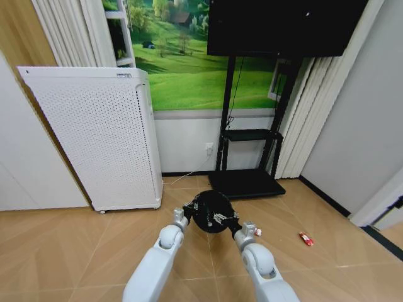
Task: Pick up the trash bin and place the garbage on the floor into it.
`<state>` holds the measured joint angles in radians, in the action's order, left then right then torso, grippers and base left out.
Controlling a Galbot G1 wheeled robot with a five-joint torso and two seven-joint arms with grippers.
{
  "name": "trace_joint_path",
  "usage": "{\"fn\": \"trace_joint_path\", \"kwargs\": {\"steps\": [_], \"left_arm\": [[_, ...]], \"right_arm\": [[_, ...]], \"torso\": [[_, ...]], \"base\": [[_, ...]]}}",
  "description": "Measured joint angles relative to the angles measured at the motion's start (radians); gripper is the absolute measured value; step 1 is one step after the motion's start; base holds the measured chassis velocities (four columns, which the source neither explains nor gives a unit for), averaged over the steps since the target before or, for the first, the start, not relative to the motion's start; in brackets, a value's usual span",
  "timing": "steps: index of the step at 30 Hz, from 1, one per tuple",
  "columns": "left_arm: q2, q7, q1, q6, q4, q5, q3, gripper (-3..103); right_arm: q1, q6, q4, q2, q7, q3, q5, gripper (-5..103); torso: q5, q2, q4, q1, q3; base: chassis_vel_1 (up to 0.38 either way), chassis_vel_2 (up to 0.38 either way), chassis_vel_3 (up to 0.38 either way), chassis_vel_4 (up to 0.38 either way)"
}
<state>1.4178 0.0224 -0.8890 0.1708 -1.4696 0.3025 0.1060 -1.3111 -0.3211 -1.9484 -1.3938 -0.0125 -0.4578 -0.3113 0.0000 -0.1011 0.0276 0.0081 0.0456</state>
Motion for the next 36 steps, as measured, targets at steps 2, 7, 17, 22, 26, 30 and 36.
{"fn": "trace_joint_path", "kwargs": {"steps": [2, 7, 17, 22, 26, 30, 36], "left_arm": [[-0.023, -0.001, 0.012, 0.000, -0.013, 0.005, 0.008, 7], [-0.088, -0.006, 0.023, 0.008, -0.070, 0.035, 0.051, 7], [-0.182, -0.009, 0.071, 0.026, -0.132, 0.088, 0.051, 7], [-0.208, -0.009, 0.074, 0.032, -0.155, 0.111, 0.049, 7], [-0.214, -0.008, 0.067, 0.033, -0.160, 0.113, 0.053, 7], [-0.215, -0.006, 0.061, 0.033, -0.165, 0.115, 0.055, 7], [-0.208, -0.006, 0.039, 0.033, -0.173, 0.114, 0.057, 7]], "right_arm": [[-0.036, -0.004, -0.037, 0.003, 0.006, -0.024, -0.009, 100], [-0.098, 0.045, -0.006, -0.006, 0.026, -0.050, 0.038, 100], [-0.052, 0.075, 0.194, -0.029, 0.034, -0.033, 0.101, 100], [-0.034, 0.070, 0.222, -0.033, 0.037, -0.031, 0.102, 100], [-0.034, 0.061, 0.217, -0.032, 0.037, -0.032, 0.102, 100], [-0.035, 0.057, 0.213, -0.031, 0.036, -0.034, 0.098, 100], [-0.042, 0.052, 0.206, -0.032, 0.016, -0.037, 0.101, 100]], "torso": [[-0.0002, 0.000, 0.0001, 0.000, 0.000], [-0.0002, 0.000, 0.0001, 0.000, 0.000], [0.0000, 0.000, 0.0004, 0.000, 0.000], [-0.0001, 0.000, -0.0001, 0.000, 0.000], [0.0000, 0.000, 0.0000, 0.000, 0.000], [0.0000, 0.000, 0.0001, 0.000, 0.000], [0.0000, 0.000, -0.0001, 0.000, 0.000]], "base": [[0.000, 0.000, 0.000, 0.000], [0.000, 0.000, 0.000, 0.000], [0.000, 0.000, 0.000, 0.000], [0.000, 0.000, 0.000, 0.000], [0.000, 0.000, 0.000, 0.000], [0.000, 0.000, 0.000, 0.000], [-0.052, -0.049, 0.036, 0.053]]}}
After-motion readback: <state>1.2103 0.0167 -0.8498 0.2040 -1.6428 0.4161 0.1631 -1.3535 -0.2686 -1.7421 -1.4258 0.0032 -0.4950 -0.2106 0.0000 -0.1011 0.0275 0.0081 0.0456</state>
